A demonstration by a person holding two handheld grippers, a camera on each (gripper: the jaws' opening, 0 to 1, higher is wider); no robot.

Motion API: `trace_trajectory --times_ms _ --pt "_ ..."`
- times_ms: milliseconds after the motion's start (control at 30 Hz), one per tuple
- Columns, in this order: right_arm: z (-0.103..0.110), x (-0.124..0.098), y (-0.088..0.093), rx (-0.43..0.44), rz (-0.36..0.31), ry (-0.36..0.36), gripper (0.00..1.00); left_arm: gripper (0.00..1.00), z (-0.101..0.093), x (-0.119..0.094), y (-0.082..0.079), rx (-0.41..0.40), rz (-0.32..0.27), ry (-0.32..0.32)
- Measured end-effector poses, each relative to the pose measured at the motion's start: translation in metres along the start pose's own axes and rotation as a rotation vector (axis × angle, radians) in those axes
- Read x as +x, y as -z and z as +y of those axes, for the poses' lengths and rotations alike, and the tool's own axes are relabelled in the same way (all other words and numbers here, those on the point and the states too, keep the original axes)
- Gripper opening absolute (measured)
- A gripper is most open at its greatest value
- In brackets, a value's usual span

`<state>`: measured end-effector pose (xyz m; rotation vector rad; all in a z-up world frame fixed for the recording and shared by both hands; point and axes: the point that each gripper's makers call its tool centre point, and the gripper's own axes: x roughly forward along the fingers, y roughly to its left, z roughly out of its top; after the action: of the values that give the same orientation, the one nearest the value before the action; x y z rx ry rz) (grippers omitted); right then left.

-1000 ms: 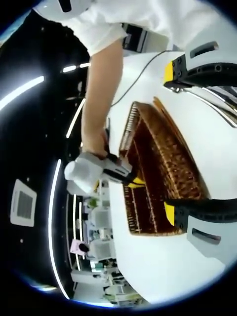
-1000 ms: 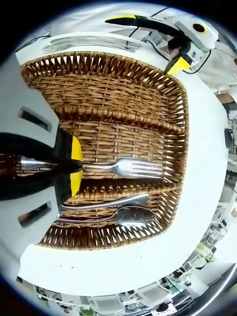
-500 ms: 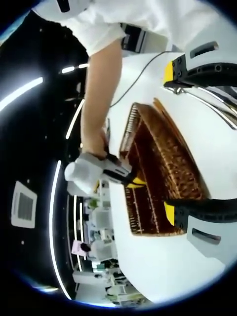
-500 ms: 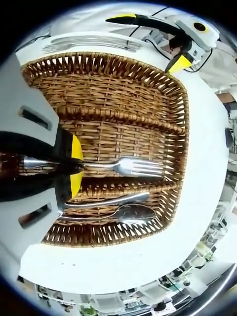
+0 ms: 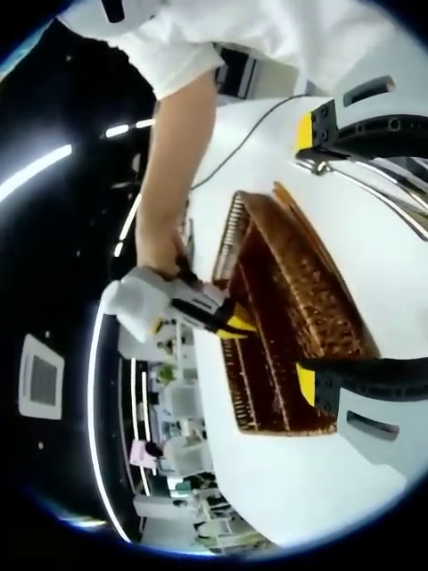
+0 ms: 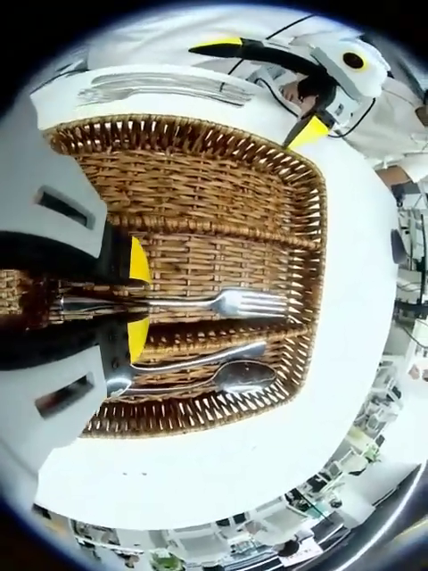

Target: Arrange the knives, forks, and spoons in their matching storage slots by inserting each utensil handle-first until every utensil is classified and aligned in the correct compartment

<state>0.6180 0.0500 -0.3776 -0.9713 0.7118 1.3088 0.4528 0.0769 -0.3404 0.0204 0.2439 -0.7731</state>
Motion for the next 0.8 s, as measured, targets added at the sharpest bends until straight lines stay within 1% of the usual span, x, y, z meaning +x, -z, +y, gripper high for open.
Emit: trace_trajectory --times_ms 167,233,333,367,567,800 --pt "0.007 -0.007 0.001 0.018 -0.036 0.0 0.12 0.92 -0.002 0.001 -0.001 0.007 0.01 0.005" --pt "0.007 -0.01 0.001 0.026 -0.053 -0.001 0.12 0.92 -0.003 0.001 -0.001 0.011 0.015 0.004" --pt "0.008 -0.012 0.001 0.027 -0.061 0.0 0.13 0.91 -0.003 0.002 -0.002 0.011 0.016 0.005" --pt "0.012 -0.016 -0.001 0.038 -0.088 0.002 0.13 0.91 -0.004 0.002 -0.001 0.017 0.025 0.008" --pt "0.024 -0.024 -0.004 0.045 -0.134 0.006 0.14 0.91 -0.007 0.004 0.0 0.03 0.044 0.019" --pt "0.035 -0.029 -0.004 0.053 -0.173 0.0 0.18 0.91 -0.01 0.007 0.003 0.044 0.063 0.031"
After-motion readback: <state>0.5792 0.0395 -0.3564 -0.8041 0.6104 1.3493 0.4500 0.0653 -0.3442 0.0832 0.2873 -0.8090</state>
